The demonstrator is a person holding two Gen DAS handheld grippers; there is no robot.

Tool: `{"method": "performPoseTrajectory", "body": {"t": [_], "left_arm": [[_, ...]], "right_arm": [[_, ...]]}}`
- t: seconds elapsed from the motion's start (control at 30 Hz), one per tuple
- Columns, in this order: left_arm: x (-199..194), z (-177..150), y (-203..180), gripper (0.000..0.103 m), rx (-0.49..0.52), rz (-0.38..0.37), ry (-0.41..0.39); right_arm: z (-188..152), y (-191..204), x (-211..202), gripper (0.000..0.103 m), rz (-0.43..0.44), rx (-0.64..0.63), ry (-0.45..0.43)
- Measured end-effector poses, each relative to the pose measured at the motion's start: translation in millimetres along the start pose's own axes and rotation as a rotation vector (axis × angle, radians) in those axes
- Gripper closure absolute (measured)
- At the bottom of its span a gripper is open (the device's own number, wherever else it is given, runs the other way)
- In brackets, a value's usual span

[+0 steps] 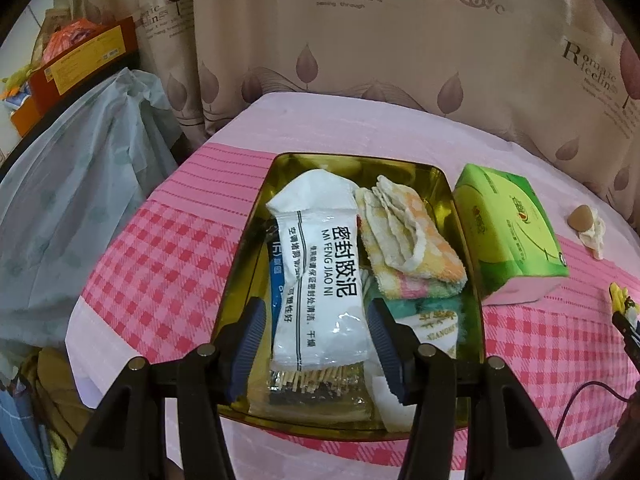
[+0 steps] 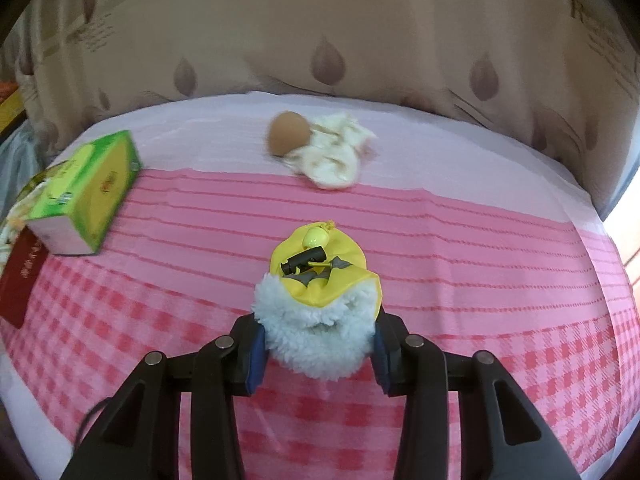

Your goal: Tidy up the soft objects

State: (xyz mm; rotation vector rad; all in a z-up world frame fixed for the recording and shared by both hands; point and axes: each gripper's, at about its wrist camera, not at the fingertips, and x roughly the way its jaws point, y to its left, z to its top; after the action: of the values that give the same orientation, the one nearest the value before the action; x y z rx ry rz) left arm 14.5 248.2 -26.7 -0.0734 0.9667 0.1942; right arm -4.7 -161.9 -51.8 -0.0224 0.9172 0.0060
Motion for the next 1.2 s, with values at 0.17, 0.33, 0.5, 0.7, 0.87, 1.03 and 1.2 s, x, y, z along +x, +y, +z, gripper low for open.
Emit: {"method": "performPoseTrajectory", "body": {"t": [0.17, 0.33, 0.5, 0.7, 0.87, 1.03, 1.2], "left_arm": [[0.9, 1.0, 4.7, 0.049, -0.014, 0.005, -0.001], [-0.4, 1.9, 9.3, 0.049, -0.027, 0.009, -0.008], [-0.7, 2.9, 14.2, 0.049, -0.051, 0.02, -0.012], [-2.7, 4.7, 24.7, 0.049, -0.092, 0.036, -0.023], [-4.4, 5.8, 33.7, 0.049, -0.123, 0.044, -0.03], [-3.0, 6.6, 47.1, 0.049, -0.173, 0.057, -0.025], [-2.2, 6.9, 58.4, 0.049, -0.217, 0.072, -0.026]], "right_arm": [[8.0, 35.3, -12.4, 0.064, 0.056, -0.054, -0.026], [17.3, 66.2, -19.1, 0.064, 0.108, -0.1, -0.049], [26.9, 102.3, -26.4, 0.064, 0.166, -0.153, -0.071], [39.2, 142.7, -34.9, 0.064, 0.246, -0.202, -0.094], [50.5, 189.6, -38.5, 0.064, 0.33, -0.258, -0.103], [60.6, 245.7, -33.4, 0.064, 0.402, -0.334, -0.107], [72.4, 291.6, -17.9, 0.064, 0.453, -0.372, -0.087]]}}
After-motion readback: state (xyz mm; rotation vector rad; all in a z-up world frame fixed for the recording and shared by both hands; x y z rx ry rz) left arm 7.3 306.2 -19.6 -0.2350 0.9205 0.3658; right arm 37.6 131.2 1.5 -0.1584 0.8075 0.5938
